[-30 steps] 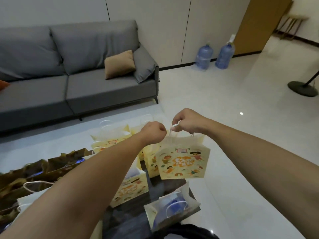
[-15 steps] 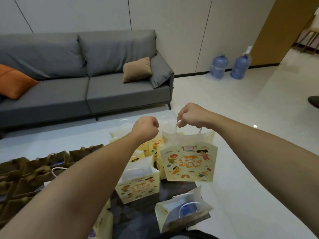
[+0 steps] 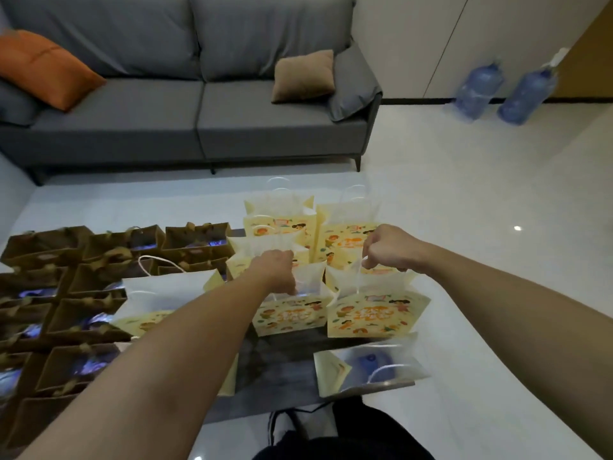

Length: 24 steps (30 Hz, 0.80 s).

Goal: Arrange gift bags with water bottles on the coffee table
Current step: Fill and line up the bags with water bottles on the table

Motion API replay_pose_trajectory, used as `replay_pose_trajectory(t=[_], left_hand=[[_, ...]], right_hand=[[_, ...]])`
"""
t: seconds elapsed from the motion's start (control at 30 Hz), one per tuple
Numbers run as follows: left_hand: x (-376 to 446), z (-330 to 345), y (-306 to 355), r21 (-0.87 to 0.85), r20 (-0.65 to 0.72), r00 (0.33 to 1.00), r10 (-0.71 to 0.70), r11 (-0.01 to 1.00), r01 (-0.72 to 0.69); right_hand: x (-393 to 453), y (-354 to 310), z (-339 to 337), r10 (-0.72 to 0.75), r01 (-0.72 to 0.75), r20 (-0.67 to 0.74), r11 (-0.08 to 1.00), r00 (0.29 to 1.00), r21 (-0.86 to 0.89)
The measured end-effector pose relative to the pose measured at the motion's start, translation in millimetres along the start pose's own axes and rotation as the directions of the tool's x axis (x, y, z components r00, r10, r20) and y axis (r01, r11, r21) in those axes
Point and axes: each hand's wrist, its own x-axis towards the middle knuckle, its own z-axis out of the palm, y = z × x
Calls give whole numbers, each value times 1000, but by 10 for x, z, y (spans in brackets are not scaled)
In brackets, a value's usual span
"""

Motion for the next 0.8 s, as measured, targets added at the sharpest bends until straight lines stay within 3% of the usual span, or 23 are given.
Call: replay_pose_trajectory(t=[0.1,0.27,0.53,0.8], left_hand=[[15,109,-20,2,-56,998,1,1000,-1],[42,-31,81,-231,-189,981,-52,973,7],[-96,-340,227,-332,-257,962,-96,943,6],[-345,-555,298,-475,-309,912,-268,875,96]], right_hand=[[57,73,48,-5,5,20,1000,1000,-5],[129,146,62,-3,6,74,999,997,-40],[372,312,139,-34,37,170,999,985,-12],[462,290,247,-117,142,259,987,959,-78]])
